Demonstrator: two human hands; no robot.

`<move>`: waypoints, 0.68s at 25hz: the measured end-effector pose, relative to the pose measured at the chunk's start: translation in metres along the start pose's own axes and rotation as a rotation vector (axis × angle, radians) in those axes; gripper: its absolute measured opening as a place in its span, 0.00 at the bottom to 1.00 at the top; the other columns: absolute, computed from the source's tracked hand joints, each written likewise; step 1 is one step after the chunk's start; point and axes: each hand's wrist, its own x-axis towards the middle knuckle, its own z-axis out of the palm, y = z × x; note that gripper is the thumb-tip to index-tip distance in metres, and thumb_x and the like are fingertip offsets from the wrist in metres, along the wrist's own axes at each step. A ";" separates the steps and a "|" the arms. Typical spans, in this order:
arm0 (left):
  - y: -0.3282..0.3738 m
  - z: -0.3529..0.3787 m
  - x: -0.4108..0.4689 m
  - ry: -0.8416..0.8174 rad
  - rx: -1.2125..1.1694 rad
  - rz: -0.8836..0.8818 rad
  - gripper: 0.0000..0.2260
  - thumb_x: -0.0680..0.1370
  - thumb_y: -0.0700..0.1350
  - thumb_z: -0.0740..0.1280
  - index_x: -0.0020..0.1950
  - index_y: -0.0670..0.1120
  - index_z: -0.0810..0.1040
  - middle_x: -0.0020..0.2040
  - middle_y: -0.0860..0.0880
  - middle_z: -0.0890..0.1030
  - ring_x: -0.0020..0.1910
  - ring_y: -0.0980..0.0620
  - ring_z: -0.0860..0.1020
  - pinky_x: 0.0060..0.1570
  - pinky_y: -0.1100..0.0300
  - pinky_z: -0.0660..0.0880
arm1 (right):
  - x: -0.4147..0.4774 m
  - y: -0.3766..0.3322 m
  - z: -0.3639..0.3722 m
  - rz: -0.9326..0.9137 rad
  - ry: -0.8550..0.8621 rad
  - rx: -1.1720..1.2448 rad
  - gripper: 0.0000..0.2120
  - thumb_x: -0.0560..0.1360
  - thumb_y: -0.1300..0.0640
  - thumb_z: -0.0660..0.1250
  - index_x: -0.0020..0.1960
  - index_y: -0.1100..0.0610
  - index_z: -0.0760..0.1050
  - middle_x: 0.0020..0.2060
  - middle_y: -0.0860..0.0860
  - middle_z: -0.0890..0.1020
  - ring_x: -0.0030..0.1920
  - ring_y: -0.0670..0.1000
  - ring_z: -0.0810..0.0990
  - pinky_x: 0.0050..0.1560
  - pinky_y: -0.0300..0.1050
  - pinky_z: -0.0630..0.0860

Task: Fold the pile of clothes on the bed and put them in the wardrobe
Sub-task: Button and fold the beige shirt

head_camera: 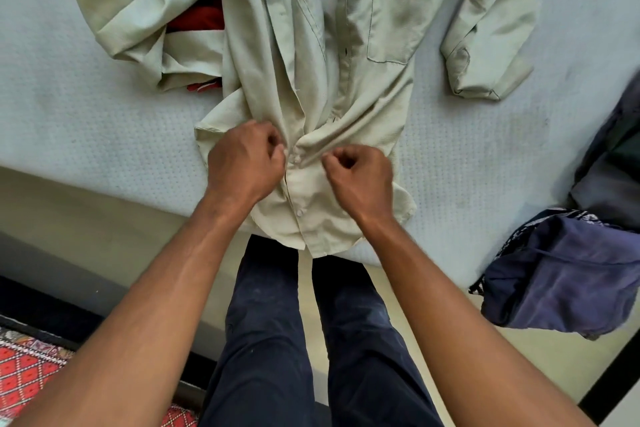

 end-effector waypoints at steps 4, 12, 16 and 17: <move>0.010 -0.009 0.015 0.186 -0.301 -0.003 0.08 0.77 0.44 0.68 0.55 0.45 0.81 0.40 0.55 0.79 0.39 0.55 0.78 0.46 0.55 0.78 | 0.038 -0.030 -0.033 -0.319 0.236 -0.062 0.06 0.75 0.58 0.72 0.49 0.56 0.87 0.41 0.48 0.86 0.40 0.43 0.82 0.46 0.36 0.76; 0.024 0.024 0.049 0.245 -0.367 -0.103 0.15 0.77 0.45 0.70 0.62 0.43 0.78 0.41 0.53 0.79 0.44 0.48 0.82 0.50 0.53 0.77 | 0.108 -0.014 -0.024 -0.638 -0.253 -0.567 0.20 0.64 0.69 0.65 0.52 0.57 0.84 0.49 0.54 0.80 0.48 0.58 0.78 0.45 0.46 0.72; 0.028 0.023 0.051 0.264 -0.288 0.011 0.14 0.75 0.46 0.74 0.59 0.47 0.80 0.39 0.53 0.80 0.41 0.52 0.79 0.44 0.57 0.76 | 0.110 -0.016 -0.044 -0.704 -0.435 -0.761 0.20 0.69 0.63 0.68 0.59 0.51 0.81 0.58 0.49 0.77 0.53 0.54 0.75 0.43 0.49 0.74; 0.027 0.023 0.053 0.268 -0.294 0.014 0.13 0.75 0.46 0.74 0.58 0.48 0.81 0.39 0.53 0.80 0.40 0.52 0.80 0.45 0.57 0.76 | 0.111 -0.020 -0.049 -0.706 -0.464 -0.814 0.20 0.70 0.62 0.68 0.61 0.49 0.80 0.58 0.48 0.76 0.55 0.54 0.76 0.42 0.48 0.72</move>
